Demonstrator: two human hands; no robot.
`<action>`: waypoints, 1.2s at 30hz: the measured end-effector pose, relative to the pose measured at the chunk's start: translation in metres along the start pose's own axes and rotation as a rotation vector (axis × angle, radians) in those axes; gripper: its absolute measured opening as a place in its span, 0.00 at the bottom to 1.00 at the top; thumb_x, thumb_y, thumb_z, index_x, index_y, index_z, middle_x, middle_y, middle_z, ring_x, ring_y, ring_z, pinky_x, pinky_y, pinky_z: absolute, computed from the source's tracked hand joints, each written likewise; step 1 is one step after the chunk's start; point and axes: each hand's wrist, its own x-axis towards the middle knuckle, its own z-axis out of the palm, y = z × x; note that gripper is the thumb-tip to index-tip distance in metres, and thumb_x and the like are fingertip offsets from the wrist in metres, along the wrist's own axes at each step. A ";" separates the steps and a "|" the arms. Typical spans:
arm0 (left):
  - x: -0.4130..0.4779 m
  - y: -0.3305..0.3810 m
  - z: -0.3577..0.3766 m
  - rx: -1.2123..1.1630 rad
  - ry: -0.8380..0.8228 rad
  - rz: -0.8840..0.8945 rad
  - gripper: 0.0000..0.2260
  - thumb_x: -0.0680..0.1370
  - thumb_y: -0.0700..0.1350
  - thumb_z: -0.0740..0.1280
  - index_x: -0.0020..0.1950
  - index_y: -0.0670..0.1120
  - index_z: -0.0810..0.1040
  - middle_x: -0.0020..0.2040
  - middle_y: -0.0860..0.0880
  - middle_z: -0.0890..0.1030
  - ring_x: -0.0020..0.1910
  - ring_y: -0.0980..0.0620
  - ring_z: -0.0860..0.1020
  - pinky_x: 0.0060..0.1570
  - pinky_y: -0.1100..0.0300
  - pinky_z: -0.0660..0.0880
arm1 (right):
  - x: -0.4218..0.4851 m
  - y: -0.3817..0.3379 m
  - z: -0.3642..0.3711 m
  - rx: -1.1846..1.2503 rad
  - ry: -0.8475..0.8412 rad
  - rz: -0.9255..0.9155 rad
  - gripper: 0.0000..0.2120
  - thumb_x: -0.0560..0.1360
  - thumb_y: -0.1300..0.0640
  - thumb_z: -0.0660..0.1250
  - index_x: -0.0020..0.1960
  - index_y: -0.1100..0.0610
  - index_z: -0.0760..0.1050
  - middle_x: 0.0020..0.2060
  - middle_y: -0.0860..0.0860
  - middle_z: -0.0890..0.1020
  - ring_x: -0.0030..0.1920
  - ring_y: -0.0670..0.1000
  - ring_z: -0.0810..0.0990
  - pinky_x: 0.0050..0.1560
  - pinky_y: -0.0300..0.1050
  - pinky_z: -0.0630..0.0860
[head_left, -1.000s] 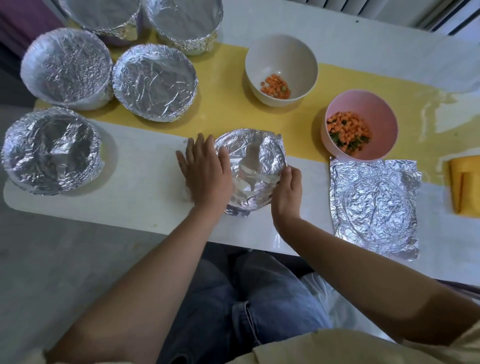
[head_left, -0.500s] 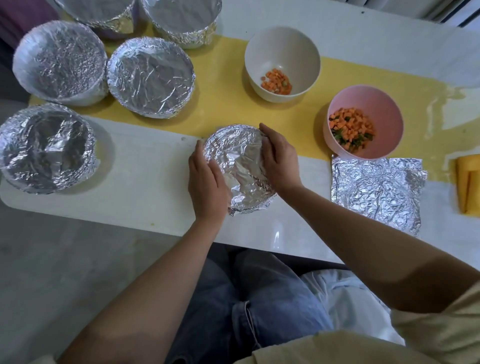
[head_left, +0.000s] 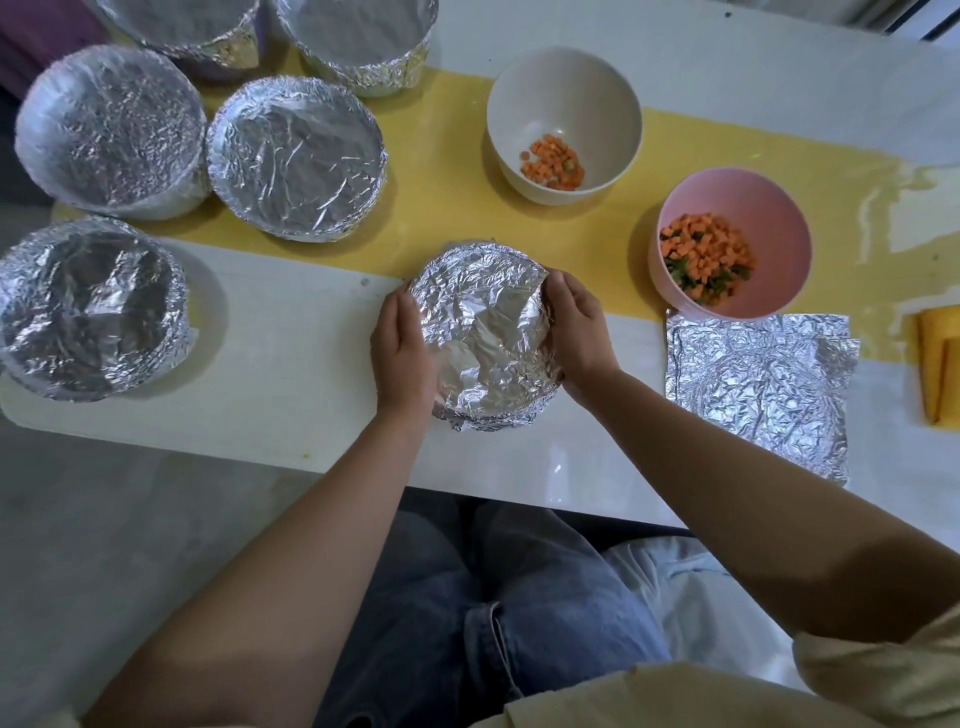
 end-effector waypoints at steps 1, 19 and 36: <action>0.002 0.005 0.001 0.022 -0.025 0.006 0.12 0.85 0.47 0.55 0.47 0.56 0.75 0.41 0.64 0.75 0.38 0.73 0.72 0.59 0.49 0.73 | 0.000 0.001 0.000 0.006 0.029 -0.011 0.23 0.76 0.45 0.60 0.50 0.67 0.73 0.42 0.62 0.76 0.45 0.53 0.73 0.49 0.50 0.70; -0.041 0.000 -0.036 0.548 0.196 0.119 0.13 0.80 0.49 0.62 0.37 0.46 0.70 0.33 0.51 0.74 0.33 0.50 0.71 0.33 0.57 0.62 | -0.068 -0.008 -0.011 -1.069 -0.316 -1.108 0.07 0.74 0.54 0.69 0.46 0.58 0.77 0.41 0.52 0.77 0.42 0.53 0.75 0.41 0.49 0.69; -0.062 -0.008 -0.031 0.711 -0.134 0.076 0.21 0.79 0.56 0.60 0.31 0.46 0.74 0.29 0.50 0.76 0.30 0.50 0.74 0.31 0.58 0.65 | -0.069 0.016 -0.006 -1.288 -0.320 -1.176 0.08 0.69 0.59 0.71 0.33 0.58 0.76 0.33 0.53 0.75 0.33 0.57 0.75 0.32 0.46 0.71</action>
